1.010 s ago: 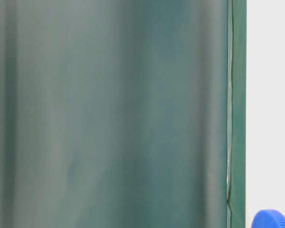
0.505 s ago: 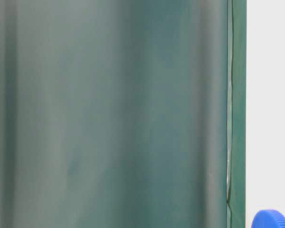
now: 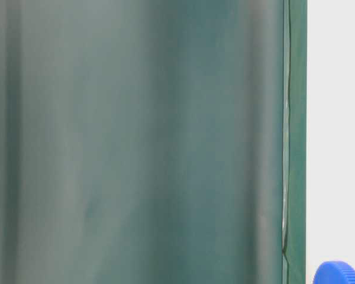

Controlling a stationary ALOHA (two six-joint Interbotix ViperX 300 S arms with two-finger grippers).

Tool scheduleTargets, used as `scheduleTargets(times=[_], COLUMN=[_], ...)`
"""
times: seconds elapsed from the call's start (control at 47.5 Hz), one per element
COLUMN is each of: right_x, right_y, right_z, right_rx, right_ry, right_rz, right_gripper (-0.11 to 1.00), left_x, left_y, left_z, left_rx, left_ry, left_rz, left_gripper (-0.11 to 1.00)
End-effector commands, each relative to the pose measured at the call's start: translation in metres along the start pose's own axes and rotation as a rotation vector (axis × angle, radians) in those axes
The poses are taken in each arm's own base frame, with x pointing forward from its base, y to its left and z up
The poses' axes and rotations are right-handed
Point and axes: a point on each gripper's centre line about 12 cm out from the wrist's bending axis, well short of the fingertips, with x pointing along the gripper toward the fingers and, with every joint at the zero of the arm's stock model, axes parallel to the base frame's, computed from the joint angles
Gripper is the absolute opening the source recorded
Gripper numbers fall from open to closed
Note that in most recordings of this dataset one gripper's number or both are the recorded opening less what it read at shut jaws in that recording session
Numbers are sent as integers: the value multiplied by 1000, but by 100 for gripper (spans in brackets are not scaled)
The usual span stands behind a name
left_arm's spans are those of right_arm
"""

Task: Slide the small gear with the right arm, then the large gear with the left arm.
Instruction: 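Slide the right gear leftward with the right gripper toward the left gear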

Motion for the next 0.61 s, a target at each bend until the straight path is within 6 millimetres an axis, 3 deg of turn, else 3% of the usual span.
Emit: scheduleTargets(times=[0.0, 0.295, 0.589], right_x=[1, 20, 69], right_y=[4, 40, 85], right_z=[1, 18, 61], right_rx=[-8, -71, -168], right_ry=[6, 4, 13], right_rz=[8, 83, 114], right_gripper=[50, 50, 50], left_x=[2, 3, 1], left_y=[0, 0, 0], left_z=[5, 4, 4], left_rx=[-1, -1, -3], left_ry=[-17, -12, -19], left_rz=[0, 1, 0], left_gripper=[0, 0, 0])
